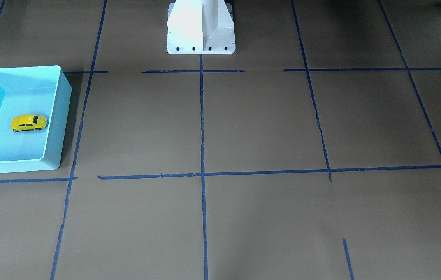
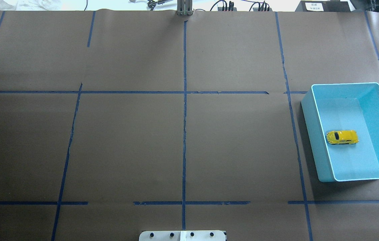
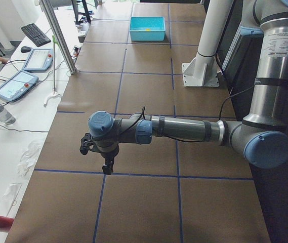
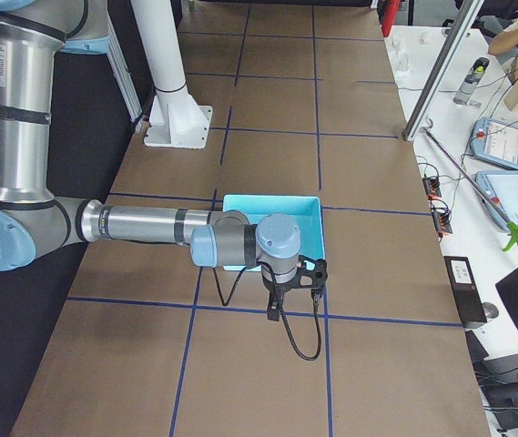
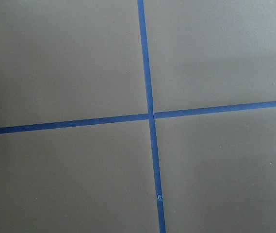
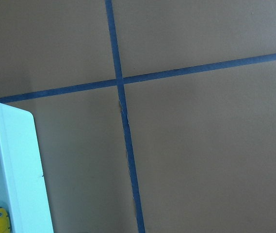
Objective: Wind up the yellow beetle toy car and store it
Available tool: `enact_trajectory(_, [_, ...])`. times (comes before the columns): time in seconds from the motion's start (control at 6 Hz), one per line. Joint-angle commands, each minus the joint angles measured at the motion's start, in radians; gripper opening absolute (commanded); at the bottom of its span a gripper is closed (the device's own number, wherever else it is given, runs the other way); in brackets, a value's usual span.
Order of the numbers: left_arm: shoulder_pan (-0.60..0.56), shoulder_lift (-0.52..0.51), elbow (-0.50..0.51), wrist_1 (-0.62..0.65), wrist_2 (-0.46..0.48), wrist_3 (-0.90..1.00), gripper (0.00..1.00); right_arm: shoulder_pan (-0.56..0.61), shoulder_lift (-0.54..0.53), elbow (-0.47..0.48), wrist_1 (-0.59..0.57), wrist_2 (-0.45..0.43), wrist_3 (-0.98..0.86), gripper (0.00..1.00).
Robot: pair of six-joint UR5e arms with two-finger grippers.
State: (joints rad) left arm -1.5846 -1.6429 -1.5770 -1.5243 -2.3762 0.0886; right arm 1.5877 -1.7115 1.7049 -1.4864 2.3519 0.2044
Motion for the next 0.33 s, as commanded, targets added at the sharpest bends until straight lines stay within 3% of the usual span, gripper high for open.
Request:
enact_trajectory(0.0, [0.0,-0.003,0.0,0.0,0.0,0.0,1.0,0.0,0.001,0.001,0.0,0.0,0.001,1.0])
enact_trajectory(0.17, [0.0,-0.003,-0.001,0.001,0.0,-0.001,1.0,0.0,0.0,0.005,0.0,0.0,0.0,1.0])
